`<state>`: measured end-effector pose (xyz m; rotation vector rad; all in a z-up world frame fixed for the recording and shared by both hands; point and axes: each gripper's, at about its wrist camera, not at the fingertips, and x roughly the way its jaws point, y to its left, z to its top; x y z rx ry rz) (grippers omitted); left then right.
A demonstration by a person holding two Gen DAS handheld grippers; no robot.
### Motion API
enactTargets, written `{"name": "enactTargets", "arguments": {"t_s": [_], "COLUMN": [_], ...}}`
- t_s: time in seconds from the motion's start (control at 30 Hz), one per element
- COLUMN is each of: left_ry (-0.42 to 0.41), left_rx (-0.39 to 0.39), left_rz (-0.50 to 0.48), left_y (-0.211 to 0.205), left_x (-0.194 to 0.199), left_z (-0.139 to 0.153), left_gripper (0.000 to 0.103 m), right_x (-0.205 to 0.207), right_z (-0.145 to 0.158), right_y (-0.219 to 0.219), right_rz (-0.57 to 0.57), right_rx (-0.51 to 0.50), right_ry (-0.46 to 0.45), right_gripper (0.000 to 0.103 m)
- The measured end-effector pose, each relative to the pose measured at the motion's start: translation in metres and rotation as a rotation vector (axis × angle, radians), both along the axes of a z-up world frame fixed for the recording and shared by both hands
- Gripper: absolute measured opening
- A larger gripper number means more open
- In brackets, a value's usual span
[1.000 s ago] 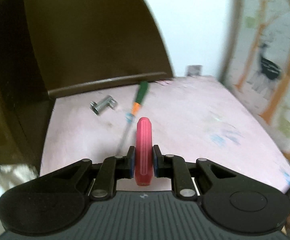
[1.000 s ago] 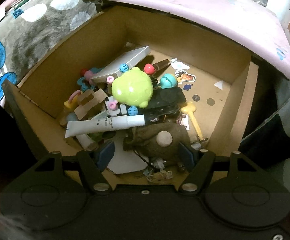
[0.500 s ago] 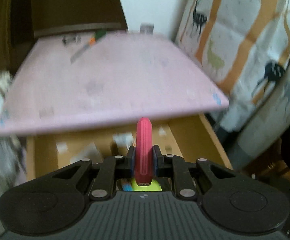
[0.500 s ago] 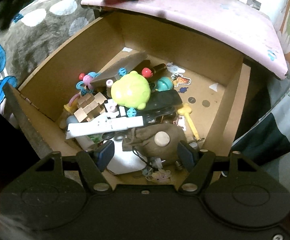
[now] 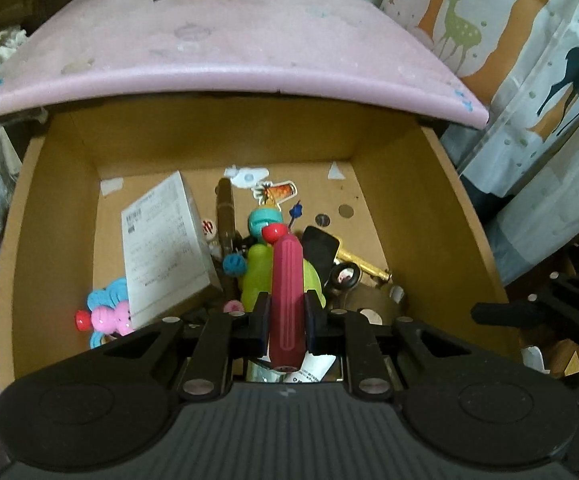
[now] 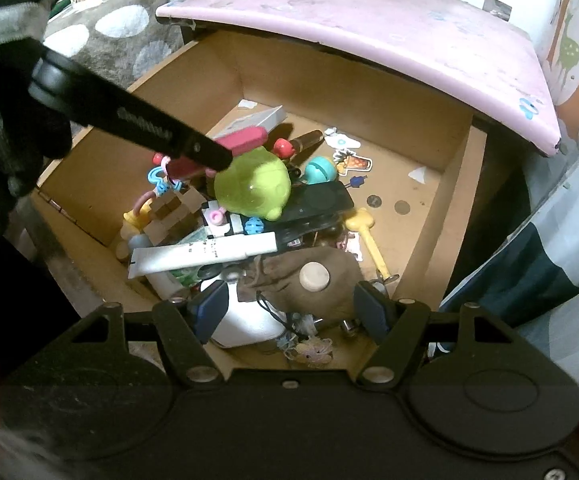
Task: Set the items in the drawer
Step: 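Lower the red marker into the drawer and open the left tool, then move the left tool to the metal fitting and grasp it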
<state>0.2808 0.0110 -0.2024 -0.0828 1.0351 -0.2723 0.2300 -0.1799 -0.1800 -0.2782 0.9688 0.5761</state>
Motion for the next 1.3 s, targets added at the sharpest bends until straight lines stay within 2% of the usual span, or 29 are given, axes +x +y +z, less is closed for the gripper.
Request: {"name": "enactTargets", "arguments": {"t_s": [0.23,0.37,0.43,0.47,0.5,0.97,1.3], "left_ry": [0.030,0.009,0.015,0.019,0.008,-0.041,-0.137], "left_rx": [-0.013,-0.004,0.001,-0.003,-0.015,-0.027,-0.027], "left_rz": [0.013,0.027,0.044,0.051,0.061,0.073,-0.003], "left_y": [-0.004,-0.006,-0.005,-0.004,-0.002,0.014,0.011], "left_x": [0.001,0.001,0.002,0.002,0.001,-0.001,0.006], "left_z": [-0.013,-0.012,-0.012,-0.011,-0.009,0.020,0.063], "left_gripper": [0.016,0.016,0.031,0.059,0.065,0.065,0.065], "right_x": [0.002,0.002,0.002,0.002,0.002,0.005,0.007], "right_z": [0.000,0.000,-0.001,-0.001,-0.002,-0.005,-0.008], "right_y": [-0.003,-0.001,0.000,0.000,0.000,0.005,0.008], "right_rz": [-0.004,0.000,0.003,0.004,0.005,0.013,0.019], "right_rx": [0.002,0.000,-0.003,-0.004,-0.005,-0.013,-0.018], "right_ry": [0.000,0.000,0.001,0.002,0.002,0.010,0.016], "right_gripper": [0.070,0.070,0.070,0.070,0.070,0.070,0.070]}}
